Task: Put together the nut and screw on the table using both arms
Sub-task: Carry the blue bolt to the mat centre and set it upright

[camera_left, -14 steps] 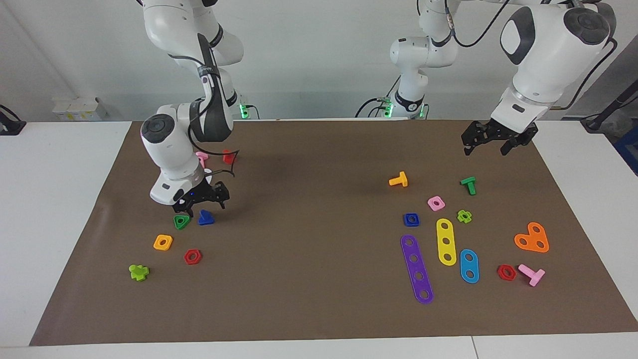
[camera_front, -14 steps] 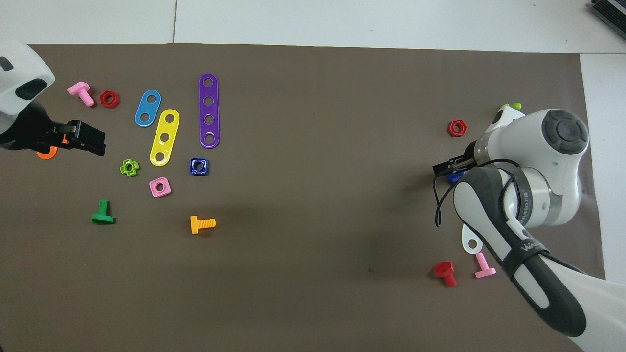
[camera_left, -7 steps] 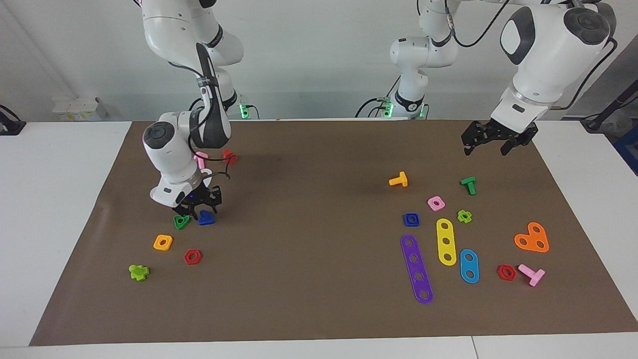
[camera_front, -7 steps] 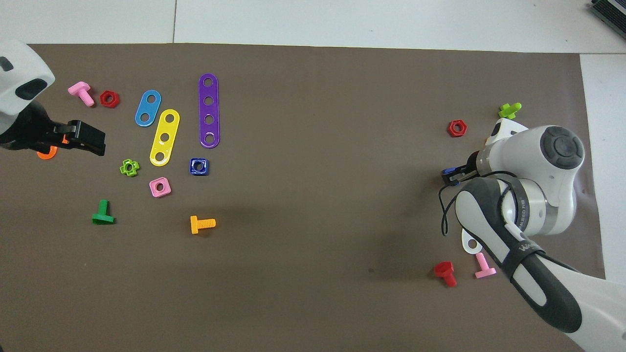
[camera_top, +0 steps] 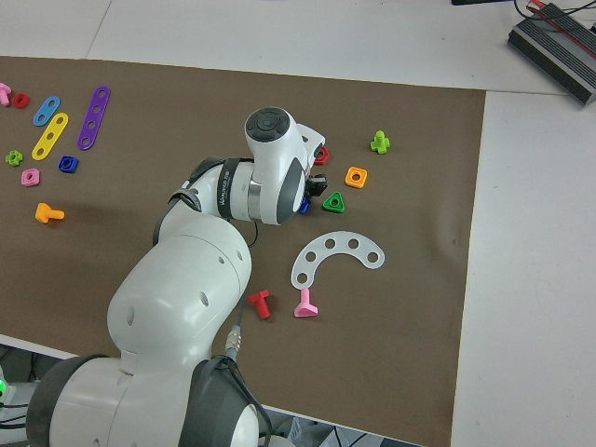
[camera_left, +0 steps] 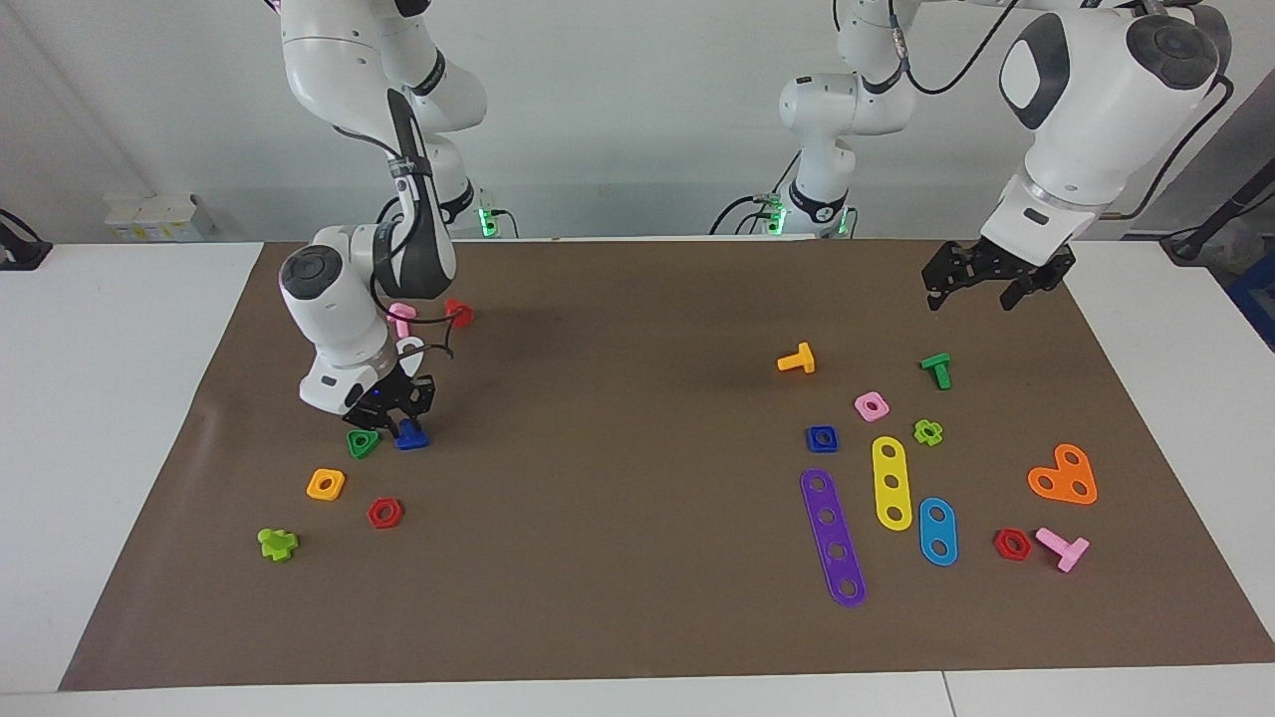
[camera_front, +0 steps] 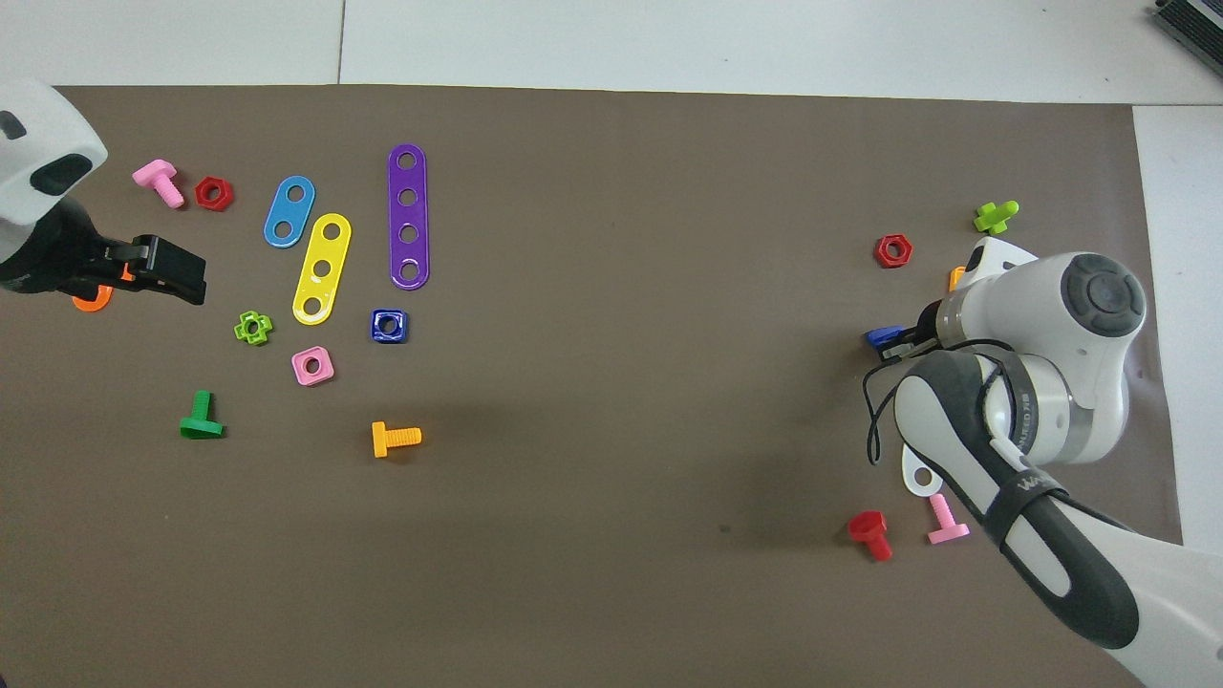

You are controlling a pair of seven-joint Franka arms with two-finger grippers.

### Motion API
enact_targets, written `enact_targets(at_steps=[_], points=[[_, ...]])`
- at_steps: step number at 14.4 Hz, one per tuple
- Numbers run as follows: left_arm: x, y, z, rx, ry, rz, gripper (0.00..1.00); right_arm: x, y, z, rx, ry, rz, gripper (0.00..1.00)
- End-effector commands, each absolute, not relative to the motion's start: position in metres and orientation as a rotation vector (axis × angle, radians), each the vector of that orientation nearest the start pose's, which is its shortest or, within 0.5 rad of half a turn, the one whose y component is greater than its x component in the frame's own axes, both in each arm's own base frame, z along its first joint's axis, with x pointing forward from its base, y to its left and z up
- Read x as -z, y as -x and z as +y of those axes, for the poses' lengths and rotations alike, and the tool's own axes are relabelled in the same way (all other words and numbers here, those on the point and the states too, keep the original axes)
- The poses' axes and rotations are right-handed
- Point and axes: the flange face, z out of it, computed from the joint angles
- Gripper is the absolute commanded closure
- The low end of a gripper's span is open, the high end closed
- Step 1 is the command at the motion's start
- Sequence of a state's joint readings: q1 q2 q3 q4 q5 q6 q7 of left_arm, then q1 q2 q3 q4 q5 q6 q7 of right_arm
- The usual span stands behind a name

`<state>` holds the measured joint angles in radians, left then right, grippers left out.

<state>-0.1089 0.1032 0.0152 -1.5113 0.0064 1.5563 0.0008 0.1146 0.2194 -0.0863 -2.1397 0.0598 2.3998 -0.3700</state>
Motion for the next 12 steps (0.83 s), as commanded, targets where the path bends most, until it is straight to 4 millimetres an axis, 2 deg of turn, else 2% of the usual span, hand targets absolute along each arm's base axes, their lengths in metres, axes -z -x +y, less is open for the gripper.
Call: enact_targets(at_steps=[1,2,5,7,8,10,12], points=[[-0.594,-0.573,-0.051,-0.068,3.147,0.149,0.0,-0.303,-0.569,0.017,0.097,3.06,-0.565,0.74],[-0.594,-0.573,-0.051,-0.068,3.147,0.149,0.0,-0.303,-0.568,0.018,0.095,3.059,-0.567,0.99],[-0.594,-0.573,-0.051,-0.068,3.147,0.149,0.0,-0.306,-0.57,0.026,0.081,3.073,-0.455,1.0],[-0.594,-0.573,-0.051,-0.068,3.147,0.149,0.0,-0.317,-0.575,0.033,0.078,3.073,-0.436,1.0],[-0.595,-0.573,-0.051,-0.066,3.147,0.149,0.0,-0.329,-0.579,0.038,0.07,3.072,-0.41,1.0],[-0.595,-0.573,-0.051,-0.066,3.148,0.147,0.0,-0.367,-0.59,0.047,0.091,3.075,-0.312,1.0],[-0.594,-0.573,-0.051,-0.068,3.147,0.147,0.0,-0.4,-0.603,0.095,0.094,3.078,-0.227,1.0]])
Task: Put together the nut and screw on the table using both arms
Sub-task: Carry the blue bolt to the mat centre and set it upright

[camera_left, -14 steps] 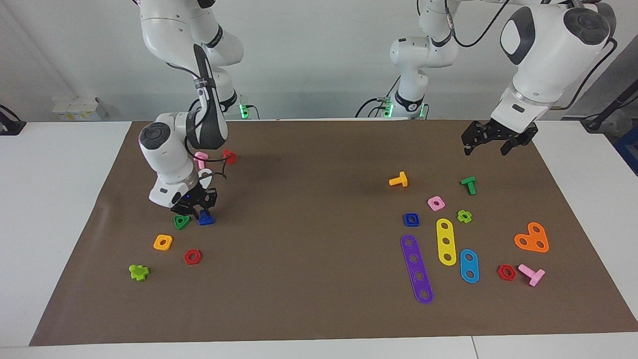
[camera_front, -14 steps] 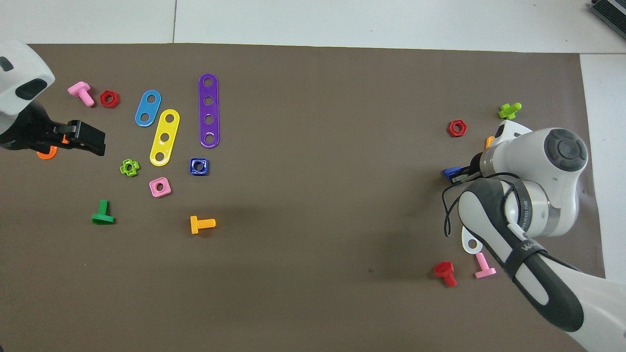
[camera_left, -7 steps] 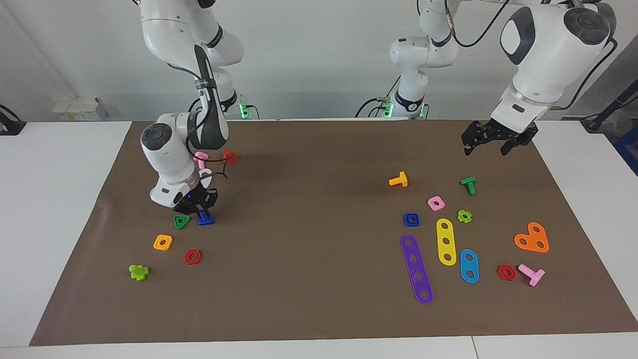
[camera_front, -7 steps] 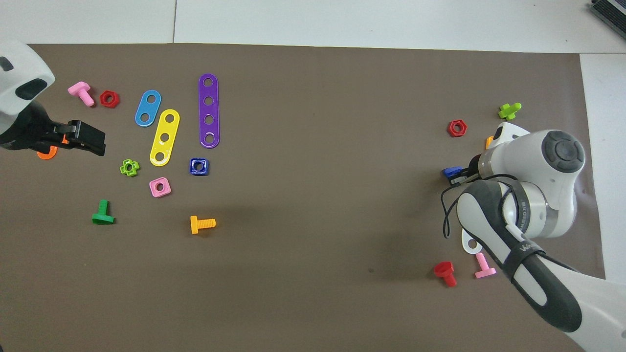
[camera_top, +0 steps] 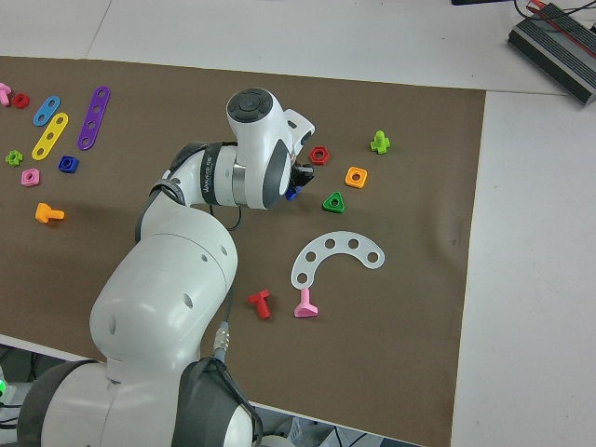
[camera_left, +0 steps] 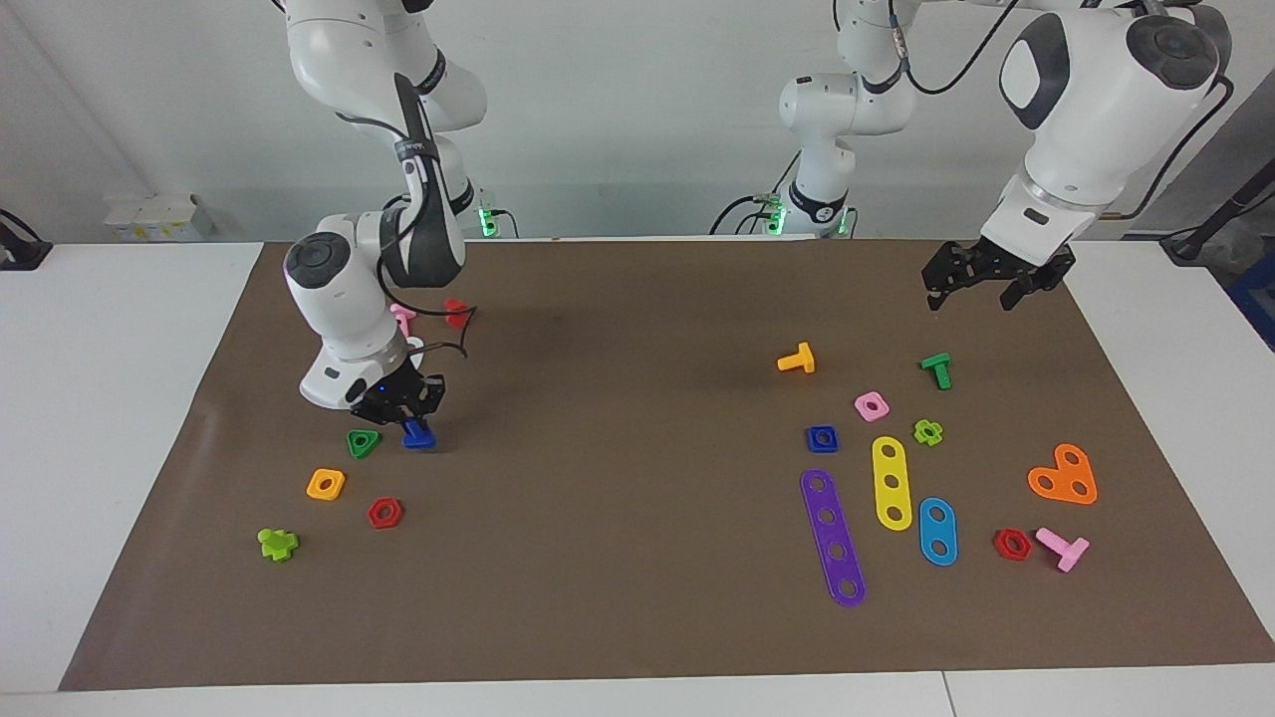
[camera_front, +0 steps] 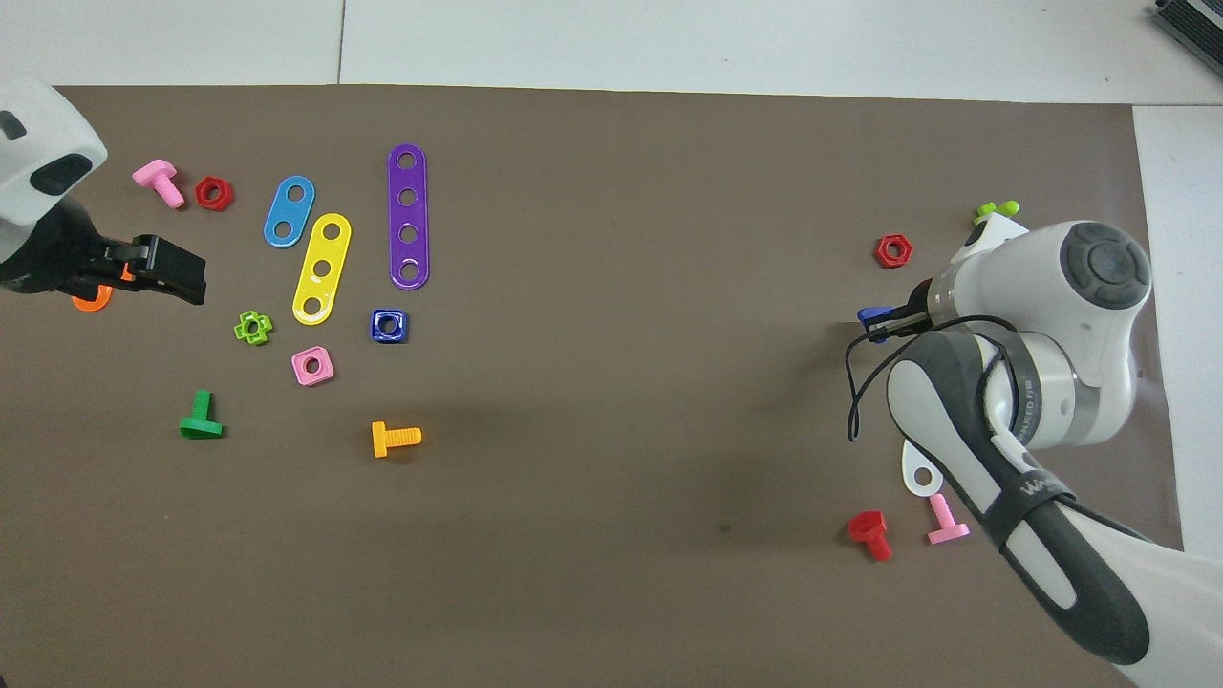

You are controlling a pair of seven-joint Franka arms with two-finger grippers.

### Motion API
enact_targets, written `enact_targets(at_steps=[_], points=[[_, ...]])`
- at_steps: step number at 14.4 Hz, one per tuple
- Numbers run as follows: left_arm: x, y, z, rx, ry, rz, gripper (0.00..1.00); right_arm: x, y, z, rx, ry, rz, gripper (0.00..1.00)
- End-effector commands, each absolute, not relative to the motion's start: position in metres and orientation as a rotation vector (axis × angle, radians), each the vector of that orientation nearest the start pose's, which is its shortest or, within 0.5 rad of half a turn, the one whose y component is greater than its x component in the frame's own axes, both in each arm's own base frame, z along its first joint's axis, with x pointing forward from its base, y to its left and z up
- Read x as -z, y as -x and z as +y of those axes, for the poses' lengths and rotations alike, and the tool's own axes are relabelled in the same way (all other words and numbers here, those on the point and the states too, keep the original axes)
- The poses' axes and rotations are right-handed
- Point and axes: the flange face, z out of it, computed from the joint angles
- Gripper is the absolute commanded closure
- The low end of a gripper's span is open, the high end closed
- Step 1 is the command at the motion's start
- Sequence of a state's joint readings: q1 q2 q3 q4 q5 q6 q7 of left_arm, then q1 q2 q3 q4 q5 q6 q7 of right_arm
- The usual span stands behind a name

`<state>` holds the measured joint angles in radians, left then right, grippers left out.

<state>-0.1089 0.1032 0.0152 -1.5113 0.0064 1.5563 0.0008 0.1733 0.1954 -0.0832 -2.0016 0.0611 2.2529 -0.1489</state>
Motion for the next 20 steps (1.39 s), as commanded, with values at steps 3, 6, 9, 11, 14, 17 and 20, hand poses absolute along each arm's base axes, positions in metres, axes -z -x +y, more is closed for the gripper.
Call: enact_targets(at_steps=[3,6,9,11,14,17,20], points=[[-0.594,-0.573,-0.051,-0.068,3.147,0.149,0.0,-0.419,-0.603,0.193,0.147,3.074,-0.108,1.0],[-0.594,-0.573,-0.051,-0.068,3.147,0.149,0.0,-0.415,-0.61,0.281,0.189,3.049,0.011,1.0],[-0.595,-0.573,-0.051,-0.066,3.147,0.147,0.0,-0.389,-0.599,0.341,0.168,3.05,0.054,1.0],[-0.594,-0.573,-0.051,-0.068,3.147,0.149,0.0,-0.357,-0.591,0.367,0.183,3.068,0.059,1.0],[-0.595,-0.571,-0.051,-0.078,3.146,0.147,0.0,-0.337,-0.585,0.372,0.182,3.088,0.074,1.0],[-0.595,-0.57,-0.058,-0.073,3.146,0.161,0.0,-0.318,-0.577,0.386,0.198,3.076,0.098,1.0],[-0.59,-0.565,-0.059,-0.102,3.146,0.161,0.0,-0.313,-0.573,0.388,0.179,3.084,0.124,0.0]])
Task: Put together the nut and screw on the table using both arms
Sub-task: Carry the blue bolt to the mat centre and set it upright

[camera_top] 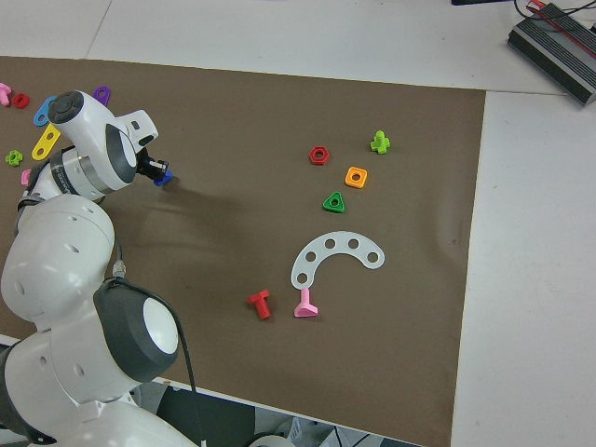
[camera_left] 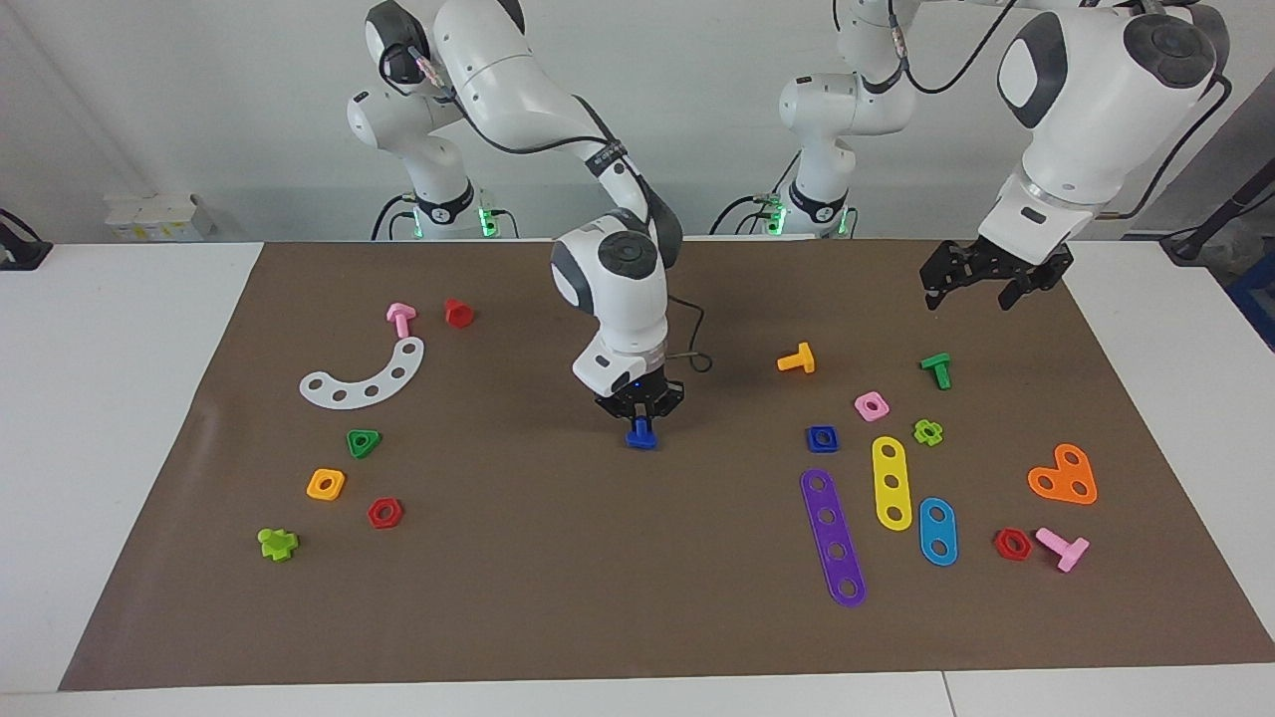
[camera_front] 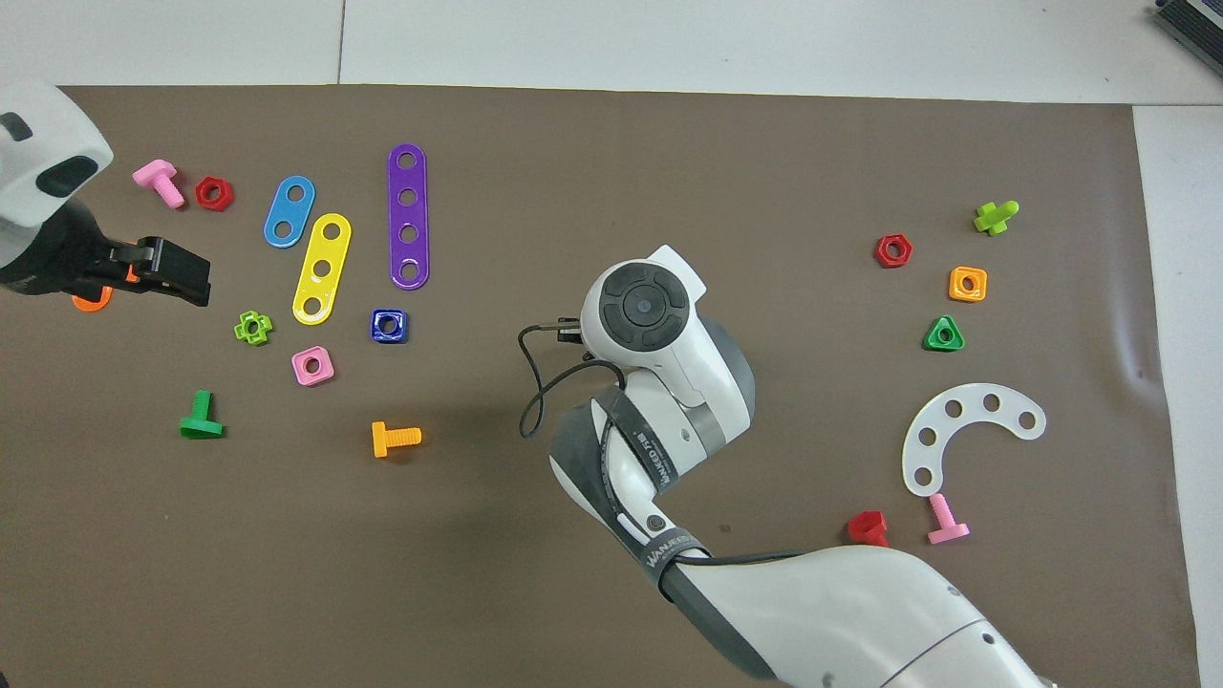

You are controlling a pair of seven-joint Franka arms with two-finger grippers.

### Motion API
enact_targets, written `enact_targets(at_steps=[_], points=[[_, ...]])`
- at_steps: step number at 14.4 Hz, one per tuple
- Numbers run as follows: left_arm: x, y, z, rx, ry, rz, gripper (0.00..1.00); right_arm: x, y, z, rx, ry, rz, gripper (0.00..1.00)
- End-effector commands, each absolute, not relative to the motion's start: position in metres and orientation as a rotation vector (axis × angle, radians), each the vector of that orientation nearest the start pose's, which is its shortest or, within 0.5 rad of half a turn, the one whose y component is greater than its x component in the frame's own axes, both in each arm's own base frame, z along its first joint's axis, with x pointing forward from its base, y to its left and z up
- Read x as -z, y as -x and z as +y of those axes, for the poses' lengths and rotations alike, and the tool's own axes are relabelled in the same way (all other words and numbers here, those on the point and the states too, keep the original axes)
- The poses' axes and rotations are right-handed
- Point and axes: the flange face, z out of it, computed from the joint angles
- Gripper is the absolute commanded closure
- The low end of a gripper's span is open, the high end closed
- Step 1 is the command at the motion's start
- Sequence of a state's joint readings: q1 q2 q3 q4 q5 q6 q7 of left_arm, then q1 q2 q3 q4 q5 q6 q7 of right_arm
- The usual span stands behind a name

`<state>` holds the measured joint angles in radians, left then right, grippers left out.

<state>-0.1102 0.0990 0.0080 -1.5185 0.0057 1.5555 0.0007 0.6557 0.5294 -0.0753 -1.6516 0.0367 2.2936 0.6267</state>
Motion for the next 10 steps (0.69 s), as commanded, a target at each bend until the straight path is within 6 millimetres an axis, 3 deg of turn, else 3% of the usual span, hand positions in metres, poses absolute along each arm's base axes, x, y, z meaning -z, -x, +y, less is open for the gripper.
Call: enact_targets(at_steps=[1,2,4,7,9,10], points=[[-0.588,-0.564,-0.059,-0.098,3.146,0.173,0.0,-0.317,-0.574,0.386,0.182,3.081,0.141,0.0],[-0.588,-0.563,-0.059,-0.083,3.146,0.18,0.0,-0.327,-0.58,0.376,0.192,3.078,0.163,0.0],[-0.582,-0.568,-0.061,-0.004,3.149,0.189,0.0,-0.379,-0.591,0.343,0.223,3.057,0.233,0.0],[-0.561,-0.576,-0.071,0.026,3.22,0.178,0.0,-0.453,-0.612,0.255,0.25,3.041,0.331,0.0],[-0.522,-0.591,-0.082,-0.049,3.235,0.156,0.01,-0.493,-0.617,0.191,0.246,3.059,0.304,0.0],[-0.512,-0.596,-0.089,-0.031,3.238,0.077,0.02,-0.512,-0.616,0.156,0.239,3.073,0.268,0.0]])
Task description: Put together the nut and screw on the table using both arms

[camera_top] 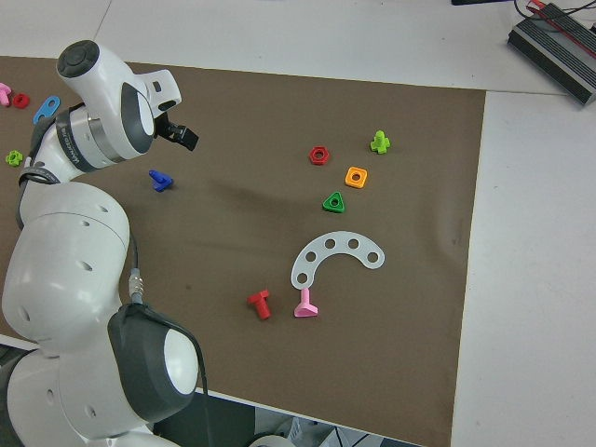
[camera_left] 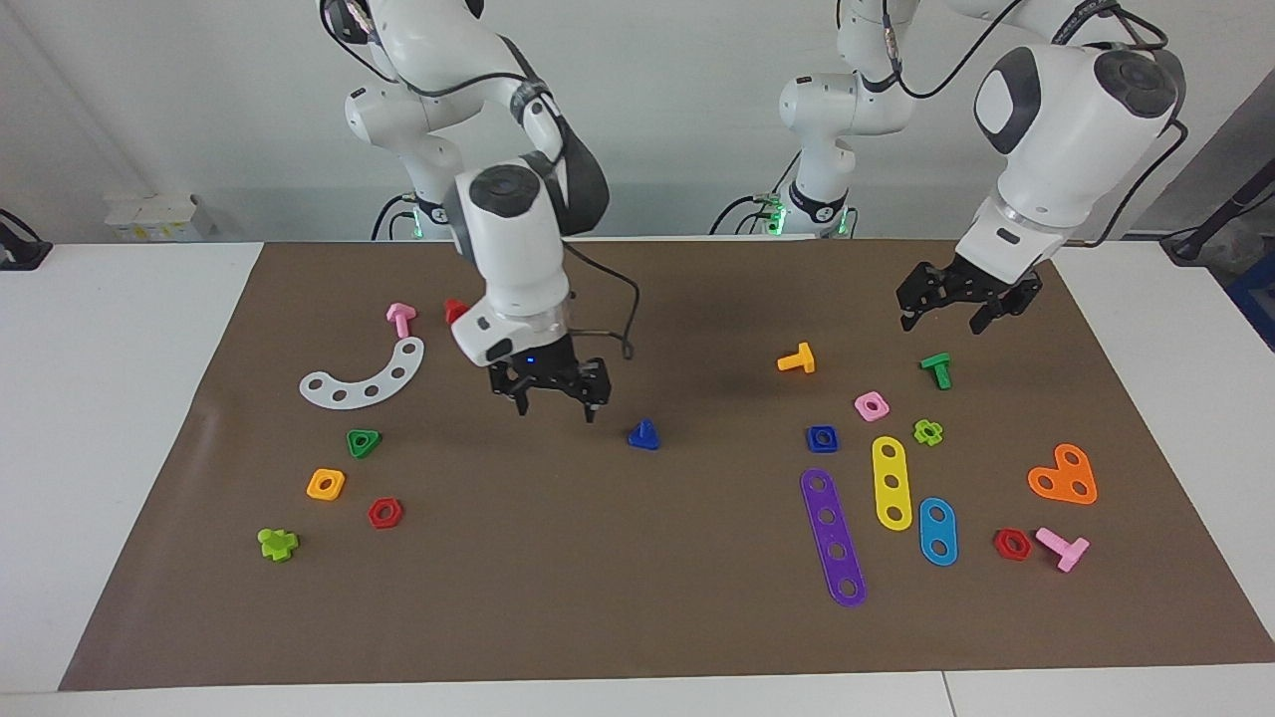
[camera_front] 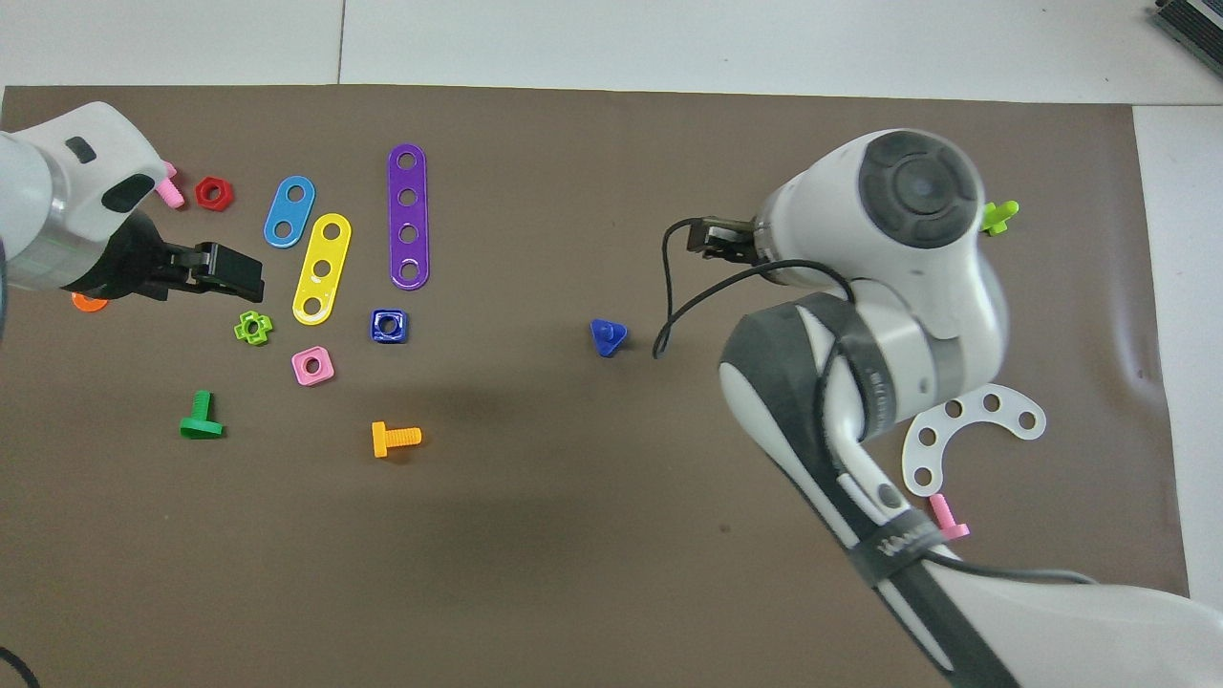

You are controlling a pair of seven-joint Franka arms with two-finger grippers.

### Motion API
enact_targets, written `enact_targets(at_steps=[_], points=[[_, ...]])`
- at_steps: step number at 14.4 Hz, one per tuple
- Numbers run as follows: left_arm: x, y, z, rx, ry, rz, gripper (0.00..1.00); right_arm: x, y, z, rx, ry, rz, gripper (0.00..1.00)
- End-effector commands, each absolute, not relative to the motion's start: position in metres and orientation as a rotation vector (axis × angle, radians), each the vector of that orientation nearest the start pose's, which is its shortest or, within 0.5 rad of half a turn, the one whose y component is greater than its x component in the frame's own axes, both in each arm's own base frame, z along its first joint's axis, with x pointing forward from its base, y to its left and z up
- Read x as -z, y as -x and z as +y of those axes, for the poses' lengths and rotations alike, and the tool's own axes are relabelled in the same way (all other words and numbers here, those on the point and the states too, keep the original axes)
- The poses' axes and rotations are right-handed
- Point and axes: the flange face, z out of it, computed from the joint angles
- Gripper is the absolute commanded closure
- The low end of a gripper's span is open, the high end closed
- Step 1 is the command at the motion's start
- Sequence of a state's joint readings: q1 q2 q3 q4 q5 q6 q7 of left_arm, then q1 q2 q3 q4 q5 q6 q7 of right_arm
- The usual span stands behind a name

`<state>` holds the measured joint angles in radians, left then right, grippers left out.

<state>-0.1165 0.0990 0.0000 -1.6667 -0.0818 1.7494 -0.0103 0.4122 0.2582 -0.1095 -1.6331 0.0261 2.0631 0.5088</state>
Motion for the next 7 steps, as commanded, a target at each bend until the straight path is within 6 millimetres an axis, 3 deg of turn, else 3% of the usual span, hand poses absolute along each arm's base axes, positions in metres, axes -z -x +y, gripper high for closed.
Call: enact_targets(at_steps=[1,3,7], points=[[-0.496,-0.602,-0.098,-0.016,3.238,0.001,0.02,-0.528,-0.613,0.121,0.213,3.089,0.243,0.0],[-0.478,-0.604,-0.11,0.015,3.237,0.007,0.03,-0.556,-0.599,0.059,0.158,3.109,0.203,0.0],[-0.417,-0.606,-0.139,-0.039,3.219,0.014,0.1,-0.587,-0.572,-0.014,0.047,3.108,0.231,0.0]])
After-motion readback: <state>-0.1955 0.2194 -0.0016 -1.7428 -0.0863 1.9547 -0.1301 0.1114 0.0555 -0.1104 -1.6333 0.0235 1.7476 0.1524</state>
